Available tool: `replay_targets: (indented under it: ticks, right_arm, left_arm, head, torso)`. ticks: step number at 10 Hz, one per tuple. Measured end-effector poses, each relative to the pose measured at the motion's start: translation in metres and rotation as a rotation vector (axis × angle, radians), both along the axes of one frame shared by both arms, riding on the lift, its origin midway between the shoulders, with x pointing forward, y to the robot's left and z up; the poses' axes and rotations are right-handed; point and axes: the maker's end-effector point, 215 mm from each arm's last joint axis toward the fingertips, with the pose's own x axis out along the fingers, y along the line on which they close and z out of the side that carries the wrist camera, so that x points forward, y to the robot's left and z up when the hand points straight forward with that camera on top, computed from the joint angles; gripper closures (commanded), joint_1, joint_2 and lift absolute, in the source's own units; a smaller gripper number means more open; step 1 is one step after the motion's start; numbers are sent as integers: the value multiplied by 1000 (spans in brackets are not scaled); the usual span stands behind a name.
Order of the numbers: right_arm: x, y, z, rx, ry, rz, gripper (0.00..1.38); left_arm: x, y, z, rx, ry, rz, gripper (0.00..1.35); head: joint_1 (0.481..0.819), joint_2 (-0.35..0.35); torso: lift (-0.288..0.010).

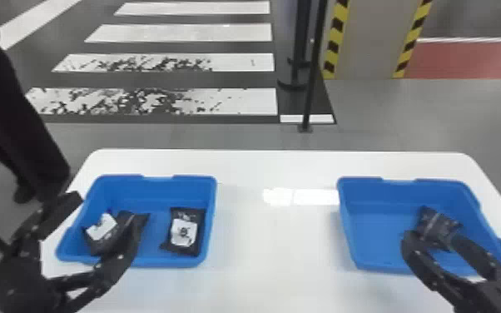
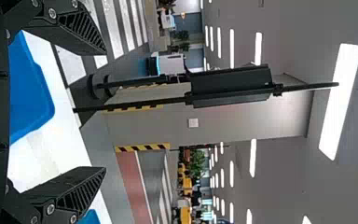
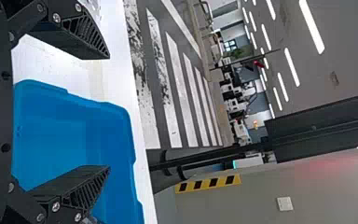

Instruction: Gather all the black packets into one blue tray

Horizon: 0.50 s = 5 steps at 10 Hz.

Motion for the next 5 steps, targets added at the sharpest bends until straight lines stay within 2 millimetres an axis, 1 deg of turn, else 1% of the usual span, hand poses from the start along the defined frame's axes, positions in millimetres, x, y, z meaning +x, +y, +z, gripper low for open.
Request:
replay_targets:
  ticks: [1,3,5]
  right_arm:
    - [5,-10,-8,-15,37,-11,190]
    - [17,-32,-32,-22,110,-39,190]
    - [32,-59,-62,-22,181,-63,190]
  left_arm:
    - [-11,-6,4,-46,6,-11,159]
    - [-30,-11,8,-87,31,-23,159]
    - [-40,-11,4,-89,67,-20,159]
  head:
    - [695,-31]
    - [695,-83]
    - [695,-115]
  torso:
    - [-110]
    - [-110]
    - [-110]
